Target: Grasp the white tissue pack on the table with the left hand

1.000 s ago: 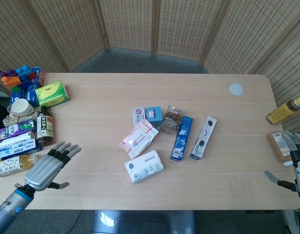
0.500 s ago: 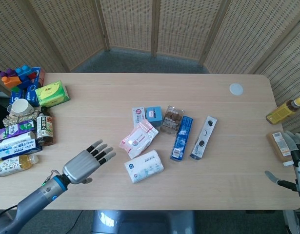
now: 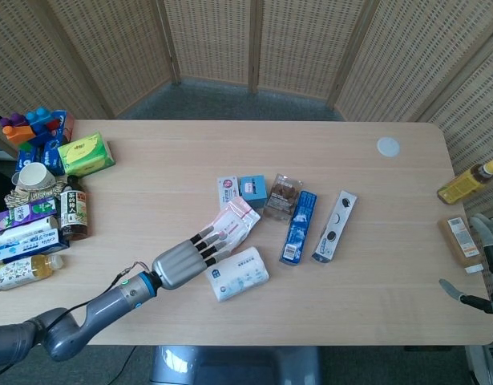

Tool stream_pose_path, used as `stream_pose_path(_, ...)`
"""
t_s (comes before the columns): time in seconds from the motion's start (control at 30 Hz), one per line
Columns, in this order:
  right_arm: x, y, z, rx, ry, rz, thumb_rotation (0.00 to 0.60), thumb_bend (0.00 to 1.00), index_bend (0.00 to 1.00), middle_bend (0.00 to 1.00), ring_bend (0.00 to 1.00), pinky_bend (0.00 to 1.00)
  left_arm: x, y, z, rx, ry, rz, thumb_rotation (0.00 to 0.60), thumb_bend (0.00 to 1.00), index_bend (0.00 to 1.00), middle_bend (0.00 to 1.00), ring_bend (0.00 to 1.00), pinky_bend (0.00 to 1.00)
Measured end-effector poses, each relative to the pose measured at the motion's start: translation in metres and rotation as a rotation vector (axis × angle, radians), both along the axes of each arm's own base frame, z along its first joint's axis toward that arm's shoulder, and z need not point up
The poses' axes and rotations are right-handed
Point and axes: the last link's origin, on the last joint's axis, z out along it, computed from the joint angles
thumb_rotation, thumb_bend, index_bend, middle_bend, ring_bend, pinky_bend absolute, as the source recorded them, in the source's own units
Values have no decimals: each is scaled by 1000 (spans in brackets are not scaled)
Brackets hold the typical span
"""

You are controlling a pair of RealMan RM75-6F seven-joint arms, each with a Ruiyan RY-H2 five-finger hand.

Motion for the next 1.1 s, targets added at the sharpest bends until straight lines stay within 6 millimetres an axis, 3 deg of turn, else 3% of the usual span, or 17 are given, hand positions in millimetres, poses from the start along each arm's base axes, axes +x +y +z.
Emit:
stream_pose_path(0.43,-1,1,4,1,-21,1,600,0,0,0,0,0,30,6,-37,-16,6,14,600,0,0,0,0,0)
stream_pose_path(0.73,-1,1,7,0,-31,0,600,0,0,0,0,0,43,0,-70,-19,42,32,600,0,0,0,0,0)
stream_pose_path(0.93,-1,2,9,-3,-38,3,600,0,0,0,0,0,45,-1,-75,8,44,24,600,0,0,0,0,0)
stream_pose_path(0.97,-1,2,9,-3,-38,4,600,0,0,0,0,0,46,-1,-75,15,42,22,600,0,0,0,0,22)
stream_pose_path(1.03,-1,2,8,-2,-38,6,600,0,0,0,0,0,46,-1,-75,34,40,15,600,0,63,51,91,204)
stream_pose_path(1.1,-1,3,8,0,-38,7,600,0,0,0,0,0,47,0,-74,55,39,-2,600,0,299,278,333,433)
